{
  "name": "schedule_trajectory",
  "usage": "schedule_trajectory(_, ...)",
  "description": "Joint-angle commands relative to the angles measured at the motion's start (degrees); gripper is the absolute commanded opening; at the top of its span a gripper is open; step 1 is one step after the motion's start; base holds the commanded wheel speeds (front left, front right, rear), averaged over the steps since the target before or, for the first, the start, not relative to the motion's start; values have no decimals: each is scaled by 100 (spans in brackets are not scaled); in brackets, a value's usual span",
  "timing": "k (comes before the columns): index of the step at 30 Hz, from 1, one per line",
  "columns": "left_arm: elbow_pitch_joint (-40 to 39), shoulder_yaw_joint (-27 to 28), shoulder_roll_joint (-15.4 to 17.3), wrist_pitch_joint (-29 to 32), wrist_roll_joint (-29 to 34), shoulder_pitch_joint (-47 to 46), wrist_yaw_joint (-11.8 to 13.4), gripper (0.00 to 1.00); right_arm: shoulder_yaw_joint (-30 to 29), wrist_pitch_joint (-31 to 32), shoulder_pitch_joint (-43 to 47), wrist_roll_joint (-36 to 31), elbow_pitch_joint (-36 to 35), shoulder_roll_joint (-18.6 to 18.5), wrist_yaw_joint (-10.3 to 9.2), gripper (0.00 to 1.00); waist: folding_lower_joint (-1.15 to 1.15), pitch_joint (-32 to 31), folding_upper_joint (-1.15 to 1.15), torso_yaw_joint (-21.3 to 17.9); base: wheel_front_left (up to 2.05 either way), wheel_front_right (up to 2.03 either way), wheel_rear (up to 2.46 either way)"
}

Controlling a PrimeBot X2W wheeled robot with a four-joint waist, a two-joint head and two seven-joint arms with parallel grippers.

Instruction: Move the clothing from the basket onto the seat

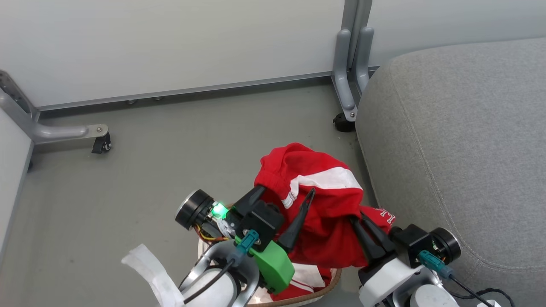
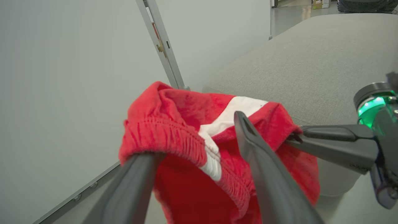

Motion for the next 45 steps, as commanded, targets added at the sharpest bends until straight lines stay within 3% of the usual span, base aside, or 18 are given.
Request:
schedule_trajectory(1, -5, 16, 39, 50, -63, 111, -14, 100, -27, -19, 14, 8, -24, 11, -2, 0, 0, 0, 0, -6, 0, 0, 0)
schedule_trajectory(8, -94, 44, 192, 270, -261, 265, -48, 100, -339, -19, 109, 45, -36, 67, -2, 0, 0, 14, 0, -37, 0, 0, 0)
schedule_trajectory(26, -208, 338, 363, -230, -505, 557, 199, 100, -1252, -19, 87, -68, -504, 43, -2, 0, 0, 284, 0, -300, 0, 0, 0)
schedule_trajectory(34, -211, 417, 413, -327, -463, 343, 236, 100, -1365, -19, 67, -93, -807, 90, -2, 0, 0, 523, 0, -818, 0, 0, 0)
schedule_trajectory(45, -142, 446, 502, -325, -422, 69, 203, 100, -1420, -19, 108, -25, -1058, 263, -2, 0, 0, 942, 0, -1847, 0, 0, 0)
